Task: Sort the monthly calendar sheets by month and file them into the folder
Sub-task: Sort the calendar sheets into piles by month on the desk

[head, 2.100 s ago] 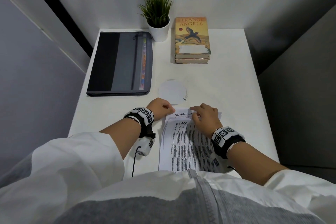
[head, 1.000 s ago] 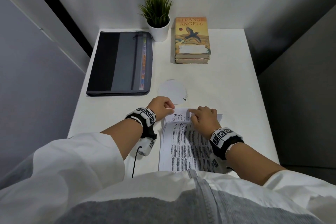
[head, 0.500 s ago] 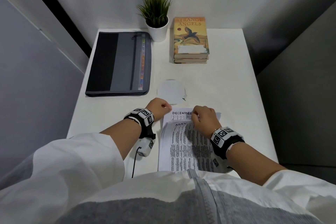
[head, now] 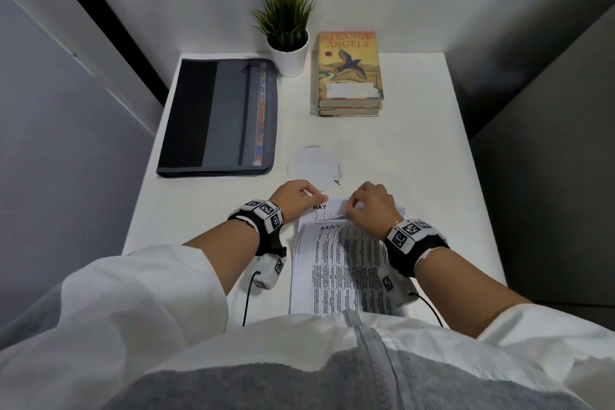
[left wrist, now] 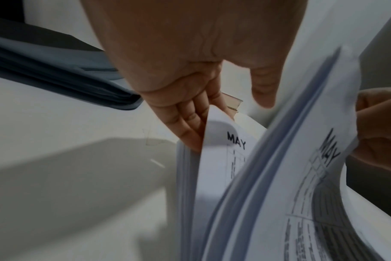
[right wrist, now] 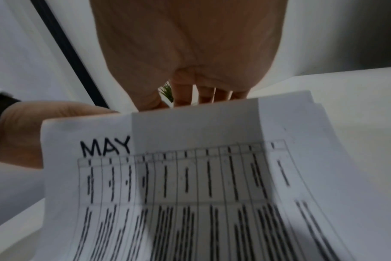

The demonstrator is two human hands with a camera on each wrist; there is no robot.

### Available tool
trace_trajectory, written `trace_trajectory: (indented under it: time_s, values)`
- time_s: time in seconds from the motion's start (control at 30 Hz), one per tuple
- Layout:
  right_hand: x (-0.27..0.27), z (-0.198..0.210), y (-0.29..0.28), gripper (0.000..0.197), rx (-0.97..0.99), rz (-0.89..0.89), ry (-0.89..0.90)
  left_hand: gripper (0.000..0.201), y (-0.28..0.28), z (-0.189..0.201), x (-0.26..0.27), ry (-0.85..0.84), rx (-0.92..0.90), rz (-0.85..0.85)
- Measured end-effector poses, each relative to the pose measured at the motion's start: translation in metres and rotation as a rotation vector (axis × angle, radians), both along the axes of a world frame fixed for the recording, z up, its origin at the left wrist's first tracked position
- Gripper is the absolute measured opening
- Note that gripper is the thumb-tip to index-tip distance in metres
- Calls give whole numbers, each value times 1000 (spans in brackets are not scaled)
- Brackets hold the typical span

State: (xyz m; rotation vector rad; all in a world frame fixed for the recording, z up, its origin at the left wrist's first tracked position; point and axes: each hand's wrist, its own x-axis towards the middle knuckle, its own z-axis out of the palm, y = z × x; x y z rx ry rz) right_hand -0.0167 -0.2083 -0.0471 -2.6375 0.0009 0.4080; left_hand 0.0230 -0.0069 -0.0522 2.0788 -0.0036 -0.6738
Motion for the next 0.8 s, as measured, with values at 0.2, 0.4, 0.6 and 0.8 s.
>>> trace_trajectory:
  time_s: [0.2, 0.4, 0.6, 0.8]
  values:
    - [14, 14, 7, 14, -104, 116, 195, 38, -5, 6, -3, 30, -69, -40]
    - [9, 13, 10, 19, -104, 129, 122, 29, -11, 2, -8, -32, 27, -156]
    - [-3, 4, 2, 12, -111, 108, -173, 35, -10, 0, -9, -18, 31, -134]
    - [-3, 6, -9, 8, -38, 136, -92, 52, 1, 0, -3, 24, -3, -103]
